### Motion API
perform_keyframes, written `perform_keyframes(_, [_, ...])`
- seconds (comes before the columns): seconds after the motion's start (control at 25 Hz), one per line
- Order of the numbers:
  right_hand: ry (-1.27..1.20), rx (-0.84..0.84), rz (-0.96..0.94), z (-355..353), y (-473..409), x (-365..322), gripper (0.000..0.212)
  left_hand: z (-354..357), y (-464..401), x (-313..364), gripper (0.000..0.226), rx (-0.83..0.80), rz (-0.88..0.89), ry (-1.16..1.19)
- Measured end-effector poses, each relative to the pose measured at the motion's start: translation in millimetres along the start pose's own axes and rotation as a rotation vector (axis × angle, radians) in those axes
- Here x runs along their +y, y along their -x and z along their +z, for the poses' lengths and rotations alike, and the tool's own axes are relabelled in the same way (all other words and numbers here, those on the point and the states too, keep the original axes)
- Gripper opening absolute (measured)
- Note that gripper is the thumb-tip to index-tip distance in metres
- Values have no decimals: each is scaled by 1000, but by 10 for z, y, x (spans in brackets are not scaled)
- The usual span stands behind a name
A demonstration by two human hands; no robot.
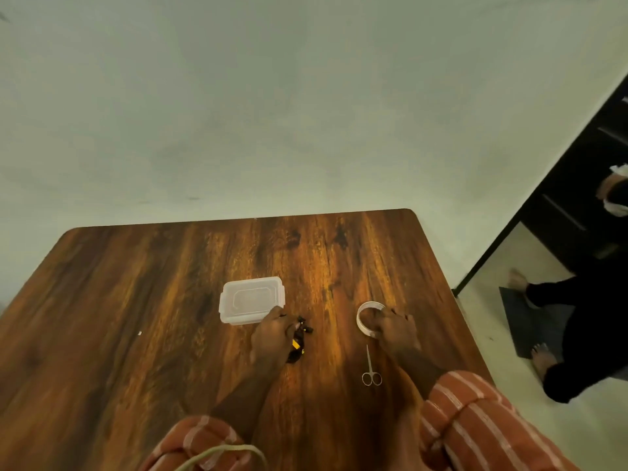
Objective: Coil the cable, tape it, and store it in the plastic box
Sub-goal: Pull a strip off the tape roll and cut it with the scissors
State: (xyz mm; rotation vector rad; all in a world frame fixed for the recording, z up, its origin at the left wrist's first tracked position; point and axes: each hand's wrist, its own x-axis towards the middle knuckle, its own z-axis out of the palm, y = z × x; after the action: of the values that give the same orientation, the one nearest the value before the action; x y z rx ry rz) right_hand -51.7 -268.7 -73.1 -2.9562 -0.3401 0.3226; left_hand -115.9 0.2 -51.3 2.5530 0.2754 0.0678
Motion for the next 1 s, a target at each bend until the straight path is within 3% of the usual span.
perform_keyframes(0.16, [-911, 59, 98, -282, 10, -486, 10, -305, -72, 377, 17, 113, 113, 159])
perform_keyframes(0.28, [-1293, 47, 12, -722, 23, -829, 12, -636, -164, 554, 32, 143, 106, 341])
perform_keyframes(0.4, [-1408, -42, -76, -1137, 39, -1112, 10, -1023, -193, 569, 39, 153, 263, 335])
perform_keyframes(0.56, [-1481, -99, -132, -1595, 87, -1471, 24, -1444, -202, 524, 44, 260, 560, 0])
perform_keyframes(0.8, [-1490, -90, -250, -1906, 283, -1859, 23, -1857, -114, 549, 23, 482, 369, 218])
perform_keyframes(1.0, [-1498, -47, -374, -1892, 407, -1934, 13, -1826, -107, 525, 17, 402, 114, 536])
